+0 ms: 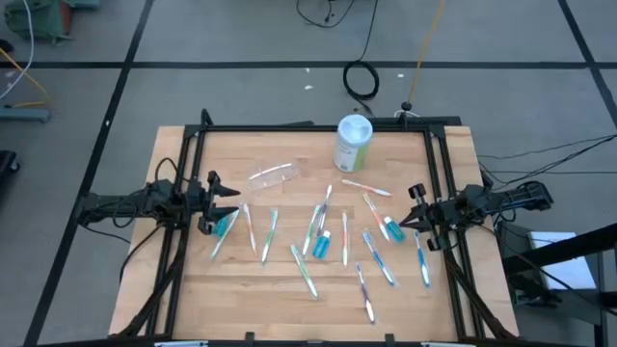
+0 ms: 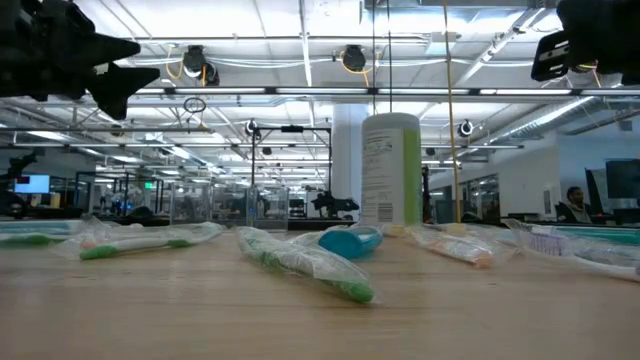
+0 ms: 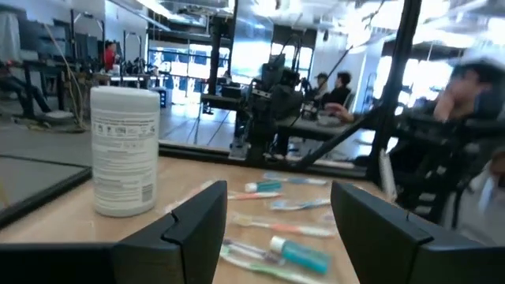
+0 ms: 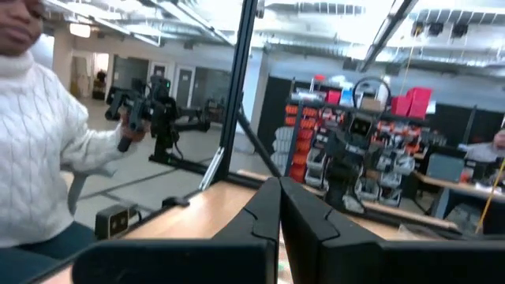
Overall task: Pick & Place toothbrushing station
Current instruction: Put the green toothbrush into the transparent organizer
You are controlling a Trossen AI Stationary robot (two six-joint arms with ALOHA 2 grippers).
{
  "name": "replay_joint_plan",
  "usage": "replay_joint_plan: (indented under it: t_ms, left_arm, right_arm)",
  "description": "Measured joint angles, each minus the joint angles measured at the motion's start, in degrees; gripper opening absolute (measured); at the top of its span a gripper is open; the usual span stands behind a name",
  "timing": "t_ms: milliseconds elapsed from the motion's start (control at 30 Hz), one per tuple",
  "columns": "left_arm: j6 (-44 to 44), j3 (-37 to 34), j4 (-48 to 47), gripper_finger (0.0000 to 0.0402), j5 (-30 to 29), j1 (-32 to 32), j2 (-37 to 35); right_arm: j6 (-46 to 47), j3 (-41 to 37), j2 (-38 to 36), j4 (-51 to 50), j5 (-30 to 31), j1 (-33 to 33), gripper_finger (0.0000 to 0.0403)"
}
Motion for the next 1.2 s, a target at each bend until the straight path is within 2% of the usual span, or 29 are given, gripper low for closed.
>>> replay_joint_plan:
  t_ms: [200,467,633,767,933,1067,1200]
  left_arm:
    - [-10.07,-0.01,0.06,0.0234,0.04,0.00,0.00]
    - [-15.00,0.00,-6.17,0.0234,0.14,-0.09,0.01]
    - [-16.34,-0.02,1.03,0.0234,6.77,-2.16,0.00]
    - [-13.43,-0.02,7.35,0.0234,4.77,-5.52,1.13]
    - [-12.53,-0.02,15.28,0.0234,-4.30,-9.97,7.18]
    - [-12.73,0.94,19.52,0.0234,-10.02,-12.97,14.90]
    - [-12.89,5.28,18.92,0.0234,-15.60,-16.11,24.91]
  right_arm:
    - [0.29,0.00,0.04,4.04,0.00,0.00,0.0004]
    - [0.60,0.00,0.04,5.15,0.00,0.00,0.0004]
    - [3.32,0.00,0.22,9.49,0.04,0.00,0.0004]
    - [1.62,0.00,0.23,13.15,0.36,0.00,0.0004]
    - [-3.28,0.00,0.36,13.82,6.53,0.00,0.0004]
    - [-8.98,0.00,2.40,8.10,17.39,0.00,0.0004]
    - [-11.17,0.00,5.69,8.12,26.68,-0.02,0.0004]
